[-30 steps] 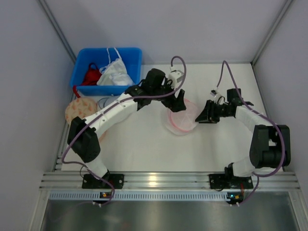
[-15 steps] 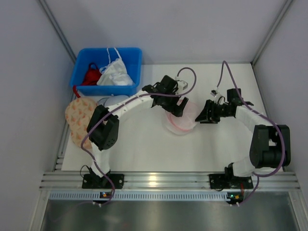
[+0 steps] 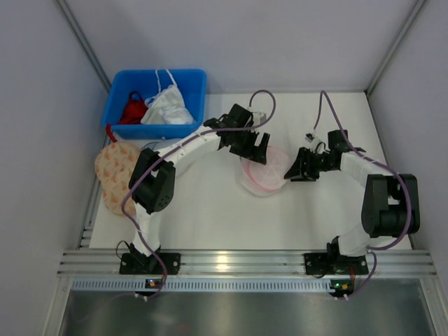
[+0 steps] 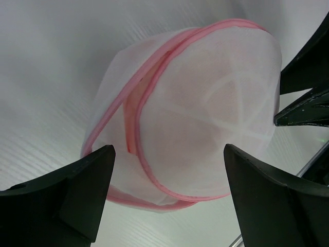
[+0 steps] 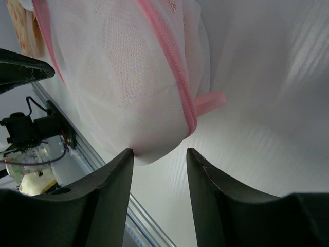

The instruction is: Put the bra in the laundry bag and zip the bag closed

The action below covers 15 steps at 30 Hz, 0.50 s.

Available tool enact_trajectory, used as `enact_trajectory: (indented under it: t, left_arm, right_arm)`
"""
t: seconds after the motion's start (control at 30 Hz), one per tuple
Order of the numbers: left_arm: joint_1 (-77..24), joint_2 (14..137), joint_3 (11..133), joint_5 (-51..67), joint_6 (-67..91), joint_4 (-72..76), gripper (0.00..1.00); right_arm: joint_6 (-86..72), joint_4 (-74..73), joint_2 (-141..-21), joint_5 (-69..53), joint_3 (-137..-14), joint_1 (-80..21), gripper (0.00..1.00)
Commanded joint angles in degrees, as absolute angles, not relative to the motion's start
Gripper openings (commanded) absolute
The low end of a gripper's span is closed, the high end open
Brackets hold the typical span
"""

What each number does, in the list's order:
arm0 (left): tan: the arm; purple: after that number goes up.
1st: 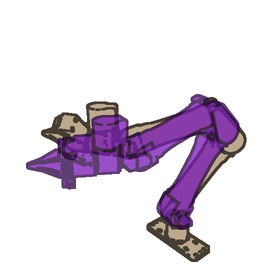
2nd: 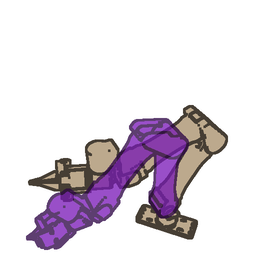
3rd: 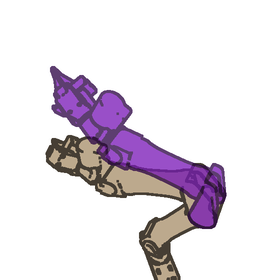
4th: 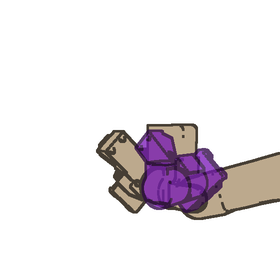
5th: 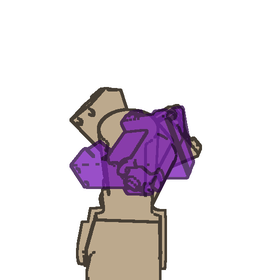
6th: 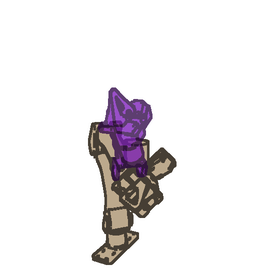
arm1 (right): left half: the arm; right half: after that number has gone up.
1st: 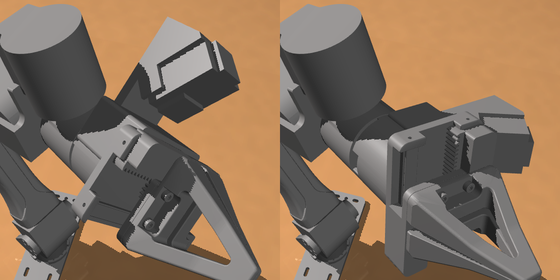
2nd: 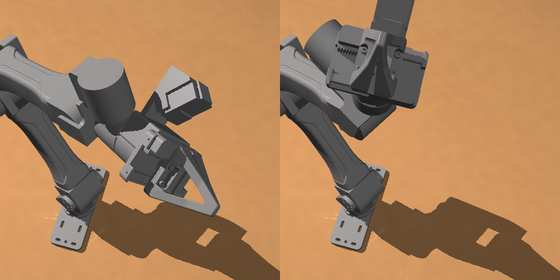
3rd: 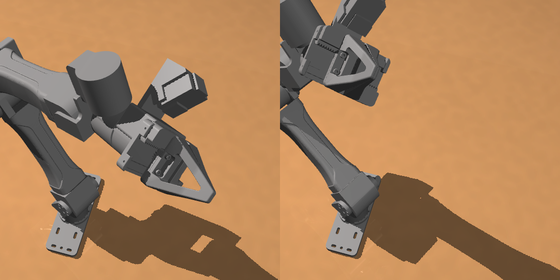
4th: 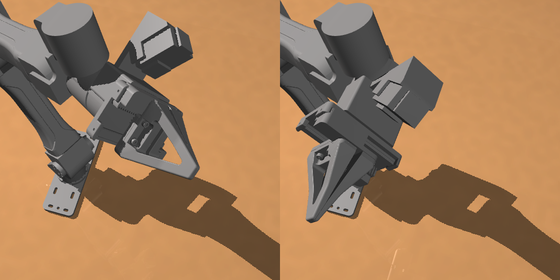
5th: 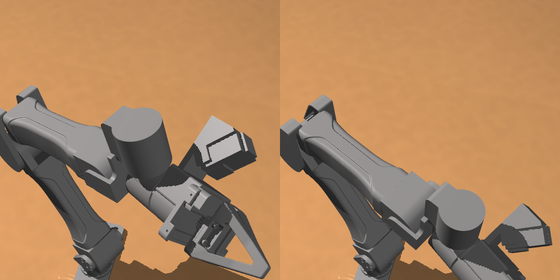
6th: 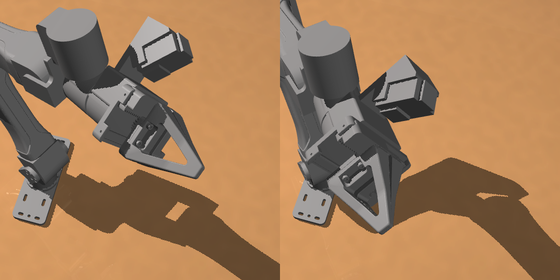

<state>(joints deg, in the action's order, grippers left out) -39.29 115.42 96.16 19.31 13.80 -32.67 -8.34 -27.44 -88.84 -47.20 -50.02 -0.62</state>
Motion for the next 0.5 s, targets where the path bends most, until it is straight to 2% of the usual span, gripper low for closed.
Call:
enact_trajectory:
  t: [0.0,0.13,0.27,0.47]
  left_arm:
    - [-39.29,113.91,96.24,15.39,14.68,-31.29,0.93]
    - [-39.64,114.43,95.71,15.99,14.85,-31.29,0.93]
    - [-39.55,114.70,93.44,22.49,17.39,-28.31,0.89]
    - [-37.44,111.46,87.38,33.03,24.51,-19.19,0.75]
  right_arm:
    - [-7.38,-24.17,-90.44,-46.76,-51.86,-0.70,0.46]
    - [-7.03,-23.91,-92.98,-46.76,-52.73,-0.70,0.43]
    - [-6.86,-23.38,-94.65,-46.84,-53.61,-0.79,0.41]
    - [-7.03,-22.94,-93.17,-47.28,-54.14,-1.14,0.40]
